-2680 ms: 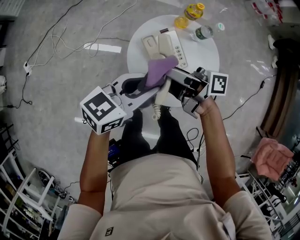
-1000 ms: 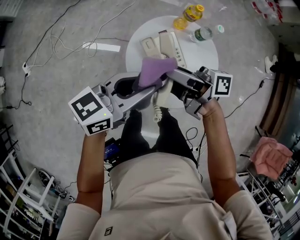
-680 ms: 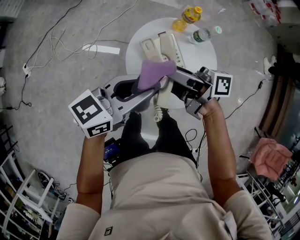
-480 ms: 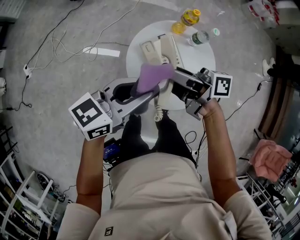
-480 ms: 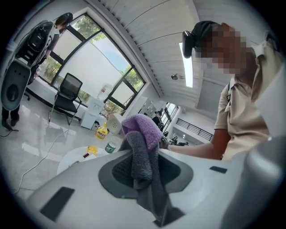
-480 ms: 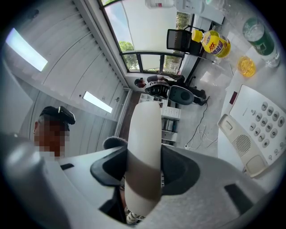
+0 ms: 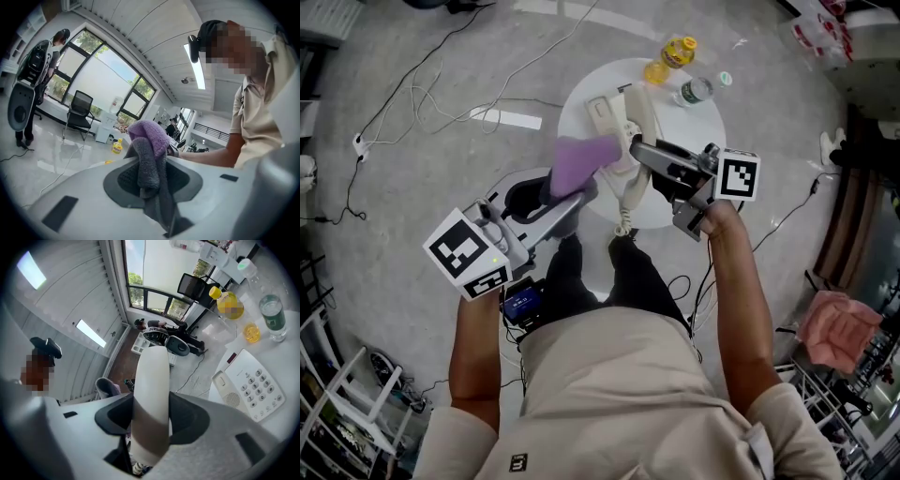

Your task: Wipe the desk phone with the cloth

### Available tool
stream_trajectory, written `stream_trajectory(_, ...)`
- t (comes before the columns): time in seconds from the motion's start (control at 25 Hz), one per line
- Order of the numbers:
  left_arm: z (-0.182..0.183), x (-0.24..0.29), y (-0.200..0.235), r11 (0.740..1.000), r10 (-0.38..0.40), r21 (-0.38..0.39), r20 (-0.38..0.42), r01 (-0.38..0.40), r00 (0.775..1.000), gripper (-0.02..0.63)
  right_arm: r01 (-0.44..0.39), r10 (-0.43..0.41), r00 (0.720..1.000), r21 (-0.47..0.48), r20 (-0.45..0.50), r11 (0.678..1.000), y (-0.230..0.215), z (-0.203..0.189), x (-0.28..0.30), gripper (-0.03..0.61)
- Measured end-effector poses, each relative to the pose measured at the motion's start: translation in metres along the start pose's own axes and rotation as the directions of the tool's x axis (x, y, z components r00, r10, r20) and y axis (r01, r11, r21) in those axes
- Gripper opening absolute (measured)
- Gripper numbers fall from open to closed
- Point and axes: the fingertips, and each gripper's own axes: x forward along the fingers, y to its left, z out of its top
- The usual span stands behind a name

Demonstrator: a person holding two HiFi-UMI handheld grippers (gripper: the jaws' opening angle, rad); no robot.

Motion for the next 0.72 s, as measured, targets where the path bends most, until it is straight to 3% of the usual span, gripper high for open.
stream_trajectory(0.32,0.023,-0.036,0.005,0.988,0.138,0.06,0.049,-0.141,0.989,0.095,0.166,-0.17,0.984,-0.078,-0.057,0.983,-0.026,-0.011,0.006,0.202)
stream_trajectory(0.72,0.034,-0.077,0.011,0.935,0.305,0.166,0.07,-0.313,0.95,0.095,0.334,-0.366,0.919,-0.2,-0.148,0.921,-0.073,-0.034,0.016,0.202)
